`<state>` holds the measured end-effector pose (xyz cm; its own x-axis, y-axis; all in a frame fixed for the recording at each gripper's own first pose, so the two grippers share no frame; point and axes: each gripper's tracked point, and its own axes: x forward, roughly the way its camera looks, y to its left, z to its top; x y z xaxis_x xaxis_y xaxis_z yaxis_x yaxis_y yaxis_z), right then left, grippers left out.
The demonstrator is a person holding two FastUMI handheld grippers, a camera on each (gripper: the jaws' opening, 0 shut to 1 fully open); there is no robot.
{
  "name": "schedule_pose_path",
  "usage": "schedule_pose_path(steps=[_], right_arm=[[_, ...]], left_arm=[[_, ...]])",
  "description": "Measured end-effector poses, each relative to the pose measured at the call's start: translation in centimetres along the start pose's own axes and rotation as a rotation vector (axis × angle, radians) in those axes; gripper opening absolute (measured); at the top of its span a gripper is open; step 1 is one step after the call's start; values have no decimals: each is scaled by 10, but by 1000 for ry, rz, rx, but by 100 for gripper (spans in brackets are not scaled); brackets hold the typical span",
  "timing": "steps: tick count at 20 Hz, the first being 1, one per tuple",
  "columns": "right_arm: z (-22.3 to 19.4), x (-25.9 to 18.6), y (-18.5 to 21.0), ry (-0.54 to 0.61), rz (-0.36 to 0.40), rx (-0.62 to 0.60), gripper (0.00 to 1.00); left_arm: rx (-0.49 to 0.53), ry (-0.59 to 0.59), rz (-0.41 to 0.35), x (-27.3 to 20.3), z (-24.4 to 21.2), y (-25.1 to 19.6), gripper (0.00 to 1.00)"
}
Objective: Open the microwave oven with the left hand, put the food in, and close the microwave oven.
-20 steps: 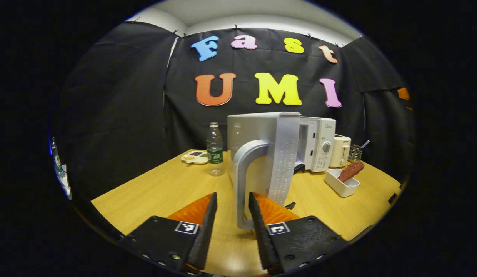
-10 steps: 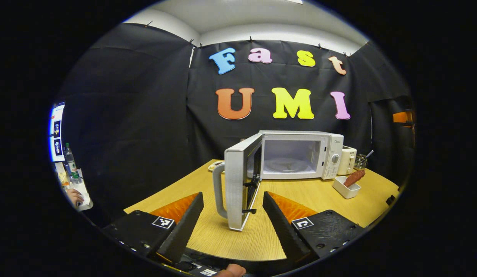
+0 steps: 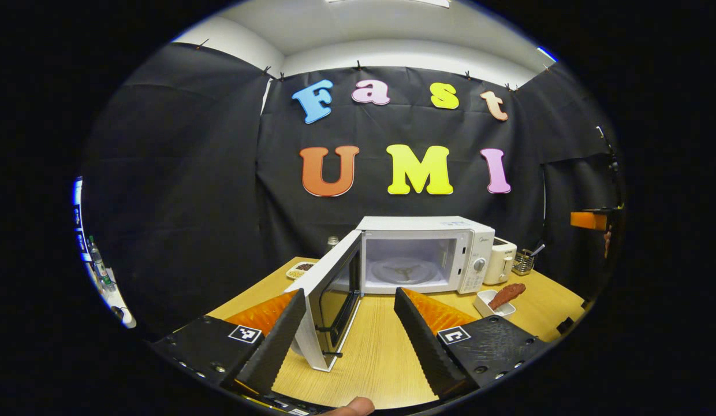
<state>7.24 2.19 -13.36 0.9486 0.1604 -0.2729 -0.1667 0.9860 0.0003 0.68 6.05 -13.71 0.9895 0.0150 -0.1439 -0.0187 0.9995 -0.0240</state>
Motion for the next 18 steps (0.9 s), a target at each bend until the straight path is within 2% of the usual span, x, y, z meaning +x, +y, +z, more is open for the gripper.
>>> schedule_pose_path(steps=[3, 4, 5, 6, 7, 10, 13, 14, 15, 16, 17, 18], right_arm=[[-13, 27, -2, 61, 15, -4, 100], [-20, 36, 1, 95, 38, -1, 93], [-28, 47, 1, 128, 59, 5, 100], [-35, 56, 1, 157, 77, 13, 93], [-44, 66, -1, 188, 88, 18, 100], [-80, 96, -6, 313, 135, 50, 100], [-122, 122, -3, 471, 205, 134, 98], [-134, 128, 2, 525, 237, 169, 94], [-148, 132, 6, 580, 272, 201, 93], [-158, 136, 11, 630, 307, 240, 80], [-167, 138, 17, 674, 343, 285, 78], [-173, 141, 22, 709, 372, 327, 88]], left_arm=[[19, -35, -21, 16, 33, -22, 95], [27, -42, -26, 20, 42, -29, 95], [35, -56, -32, 24, 52, -36, 95], [40, -77, -40, 26, 63, -43, 95], [44, -101, -52, 29, 73, -51, 95], [54, -148, -58, 37, 94, -69, 95], [74, -166, -72, 43, 98, -86, 95], [71, -164, -78, 46, 97, -91, 84], [61, -162, -87, 49, 96, -96, 87], [48, -160, -89, 51, 94, -99, 96], [37, -153, -89, 54, 92, -100, 96], [32, -144, -87, 57, 90, -100, 96]])
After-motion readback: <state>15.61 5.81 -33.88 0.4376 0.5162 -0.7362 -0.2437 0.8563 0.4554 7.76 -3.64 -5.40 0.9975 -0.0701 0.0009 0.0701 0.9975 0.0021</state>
